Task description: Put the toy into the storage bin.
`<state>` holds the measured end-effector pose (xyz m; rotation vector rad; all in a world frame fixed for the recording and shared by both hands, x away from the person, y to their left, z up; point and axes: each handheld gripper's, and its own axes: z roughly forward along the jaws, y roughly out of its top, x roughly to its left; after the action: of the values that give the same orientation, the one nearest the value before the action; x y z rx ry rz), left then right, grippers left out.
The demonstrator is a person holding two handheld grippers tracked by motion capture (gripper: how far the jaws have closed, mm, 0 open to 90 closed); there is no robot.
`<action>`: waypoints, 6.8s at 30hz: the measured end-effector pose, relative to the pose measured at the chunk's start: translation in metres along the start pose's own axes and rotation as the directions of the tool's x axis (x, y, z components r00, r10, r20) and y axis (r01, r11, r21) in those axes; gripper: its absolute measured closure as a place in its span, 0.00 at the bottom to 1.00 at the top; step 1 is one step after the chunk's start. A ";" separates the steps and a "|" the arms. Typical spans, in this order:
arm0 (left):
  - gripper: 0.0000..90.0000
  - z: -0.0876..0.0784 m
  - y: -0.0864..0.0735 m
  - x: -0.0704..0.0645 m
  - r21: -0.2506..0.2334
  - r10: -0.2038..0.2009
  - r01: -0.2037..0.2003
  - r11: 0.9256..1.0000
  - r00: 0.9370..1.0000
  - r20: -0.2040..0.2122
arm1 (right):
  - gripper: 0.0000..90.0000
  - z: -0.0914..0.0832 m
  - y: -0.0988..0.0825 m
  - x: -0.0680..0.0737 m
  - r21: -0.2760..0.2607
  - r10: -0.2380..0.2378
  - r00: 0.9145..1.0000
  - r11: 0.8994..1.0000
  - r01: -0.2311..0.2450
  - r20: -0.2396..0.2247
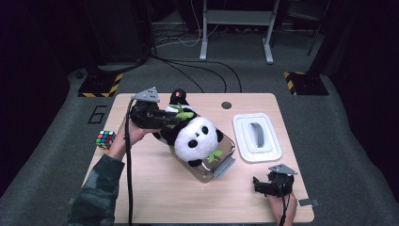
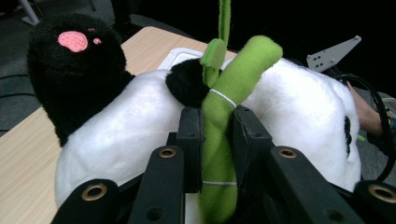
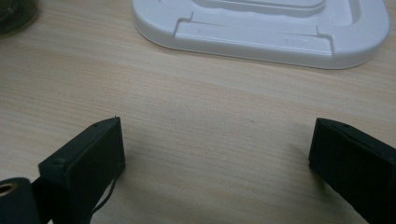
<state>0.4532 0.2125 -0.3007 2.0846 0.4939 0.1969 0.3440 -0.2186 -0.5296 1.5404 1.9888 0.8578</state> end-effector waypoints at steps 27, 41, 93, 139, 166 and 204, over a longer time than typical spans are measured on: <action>0.83 0.045 -0.005 0.012 0.024 -0.023 0.021 0.999 0.993 0.114 | 0.03 0.000 0.000 0.000 0.000 -0.002 1.000 1.000 0.002 0.000; 0.83 0.060 -0.015 0.019 0.046 -0.052 0.048 0.998 0.993 0.101 | 0.03 0.000 0.000 0.000 -0.001 0.001 1.000 1.000 -0.001 0.000; 0.26 0.123 -0.022 -0.017 0.230 -0.071 0.085 0.969 0.995 -0.071 | 0.03 0.000 0.000 0.000 -0.002 -0.003 1.000 1.000 0.003 -0.003; 0.57 0.136 -0.018 0.019 0.357 -0.106 0.193 0.914 0.963 -0.247 | 0.04 0.000 0.000 0.000 -0.002 -0.004 1.000 1.000 0.004 -0.003; 0.63 0.148 -0.022 0.021 0.402 -0.124 0.220 0.889 0.960 -0.252 | 0.04 0.000 0.000 0.000 -0.001 -0.009 1.000 1.000 0.009 -0.003; 0.27 0.156 -0.031 -0.028 0.438 -0.042 0.116 0.891 0.984 -0.175 | 0.04 -0.001 0.000 0.000 -0.001 -0.009 1.000 1.000 0.009 -0.004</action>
<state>0.4706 0.0938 -0.4091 2.5045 0.7813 0.2207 0.3434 -0.2186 -0.5295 1.5294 1.9960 0.8583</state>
